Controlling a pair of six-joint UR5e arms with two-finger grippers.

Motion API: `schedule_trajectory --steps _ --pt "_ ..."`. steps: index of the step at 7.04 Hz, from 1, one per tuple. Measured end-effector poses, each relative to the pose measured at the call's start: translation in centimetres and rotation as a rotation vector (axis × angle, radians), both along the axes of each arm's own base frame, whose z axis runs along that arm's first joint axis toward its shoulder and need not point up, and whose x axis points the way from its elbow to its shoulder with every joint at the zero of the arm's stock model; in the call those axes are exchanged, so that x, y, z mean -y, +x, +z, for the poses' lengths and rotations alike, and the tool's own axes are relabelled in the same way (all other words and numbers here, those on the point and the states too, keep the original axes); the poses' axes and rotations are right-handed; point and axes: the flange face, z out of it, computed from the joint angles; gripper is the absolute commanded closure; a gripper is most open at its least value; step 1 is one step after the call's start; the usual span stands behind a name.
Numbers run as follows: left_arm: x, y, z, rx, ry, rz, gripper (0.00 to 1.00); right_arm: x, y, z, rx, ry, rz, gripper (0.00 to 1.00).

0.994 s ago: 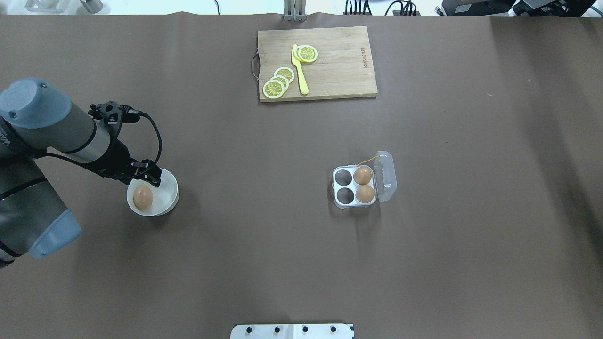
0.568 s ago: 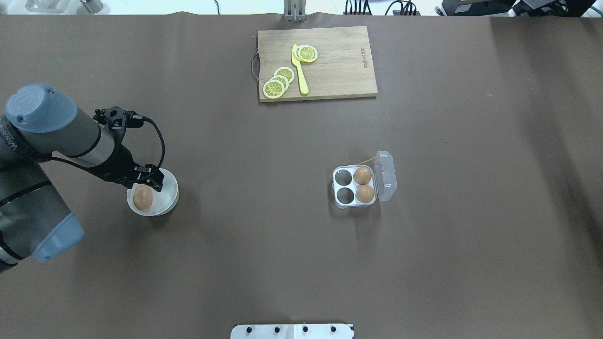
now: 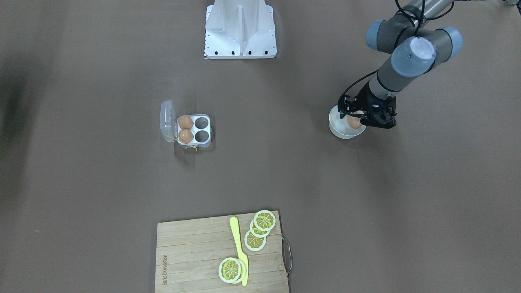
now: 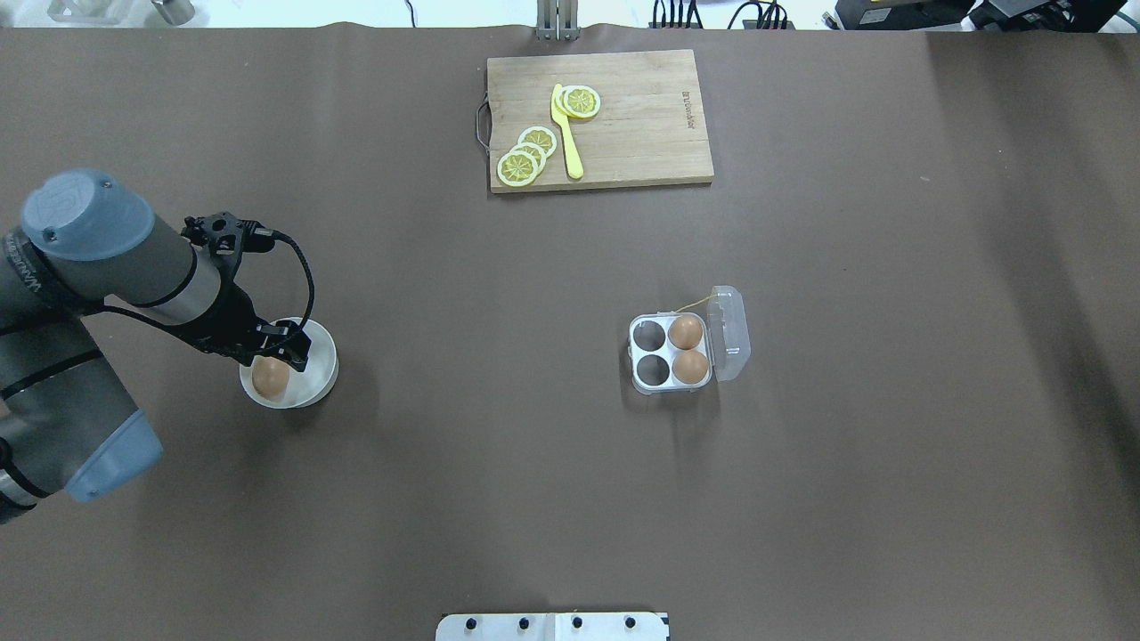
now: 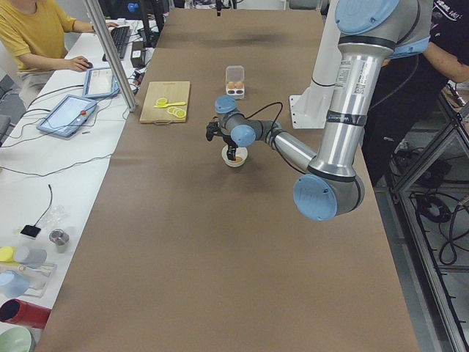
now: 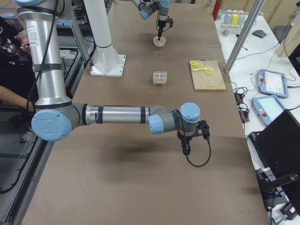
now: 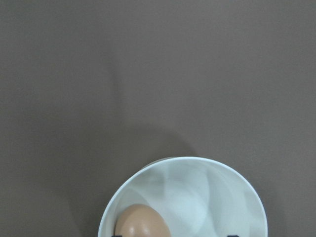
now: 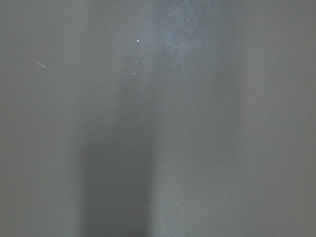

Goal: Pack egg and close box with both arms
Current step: 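Lower the left gripper into the white bowl around the egg, then close the left gripper on the brown egg inside the bowl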

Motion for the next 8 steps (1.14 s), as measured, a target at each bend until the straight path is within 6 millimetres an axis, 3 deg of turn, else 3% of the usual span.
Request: schedule_trajectory --steps 8 --pt "-0.4 0.7 1.3 0.021 -0.016 0.013 0.26 0.0 0.0 -0.1 -0.001 0.002 0.0 0.0"
